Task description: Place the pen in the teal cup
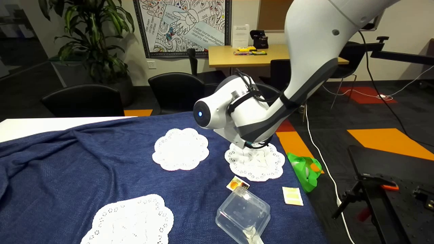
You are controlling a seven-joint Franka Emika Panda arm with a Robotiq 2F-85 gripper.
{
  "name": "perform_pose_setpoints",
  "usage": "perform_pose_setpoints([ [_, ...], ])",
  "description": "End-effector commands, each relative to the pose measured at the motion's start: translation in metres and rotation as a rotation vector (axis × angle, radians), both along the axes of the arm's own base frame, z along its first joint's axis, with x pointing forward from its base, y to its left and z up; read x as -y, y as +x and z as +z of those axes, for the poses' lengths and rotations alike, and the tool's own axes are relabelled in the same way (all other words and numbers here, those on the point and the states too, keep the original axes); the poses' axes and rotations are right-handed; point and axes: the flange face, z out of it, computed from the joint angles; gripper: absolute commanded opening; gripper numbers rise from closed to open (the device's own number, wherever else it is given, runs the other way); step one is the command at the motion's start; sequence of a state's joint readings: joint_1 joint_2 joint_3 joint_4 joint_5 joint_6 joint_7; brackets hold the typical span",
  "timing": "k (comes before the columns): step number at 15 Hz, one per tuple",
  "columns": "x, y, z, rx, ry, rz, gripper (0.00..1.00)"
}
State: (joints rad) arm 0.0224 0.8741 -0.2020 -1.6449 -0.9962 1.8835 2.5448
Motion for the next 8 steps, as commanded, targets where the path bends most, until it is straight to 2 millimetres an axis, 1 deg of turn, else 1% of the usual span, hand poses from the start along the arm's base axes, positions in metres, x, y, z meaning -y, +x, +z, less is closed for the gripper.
perform_pose_setpoints([
  [1, -0.009, -0.046, 0.060, 0.037, -0.007, -0.079, 1.00],
  [2, -0.008, -0.054, 0.074, 0.044, -0.010, -0.081, 1.00],
  [3, -0.006, -0.057, 0.084, 0.051, -0.005, -0.081, 1.00],
  [4, -0.001, -0.032, 0.055, 0.023, -0.010, -0.058, 1.00],
  [6, -0.001, -0.043, 0.076, 0.037, 0.000, -0.066, 1.00],
  [8, -0.002, -0.048, 0.082, 0.037, 0.005, -0.068, 1.00],
])
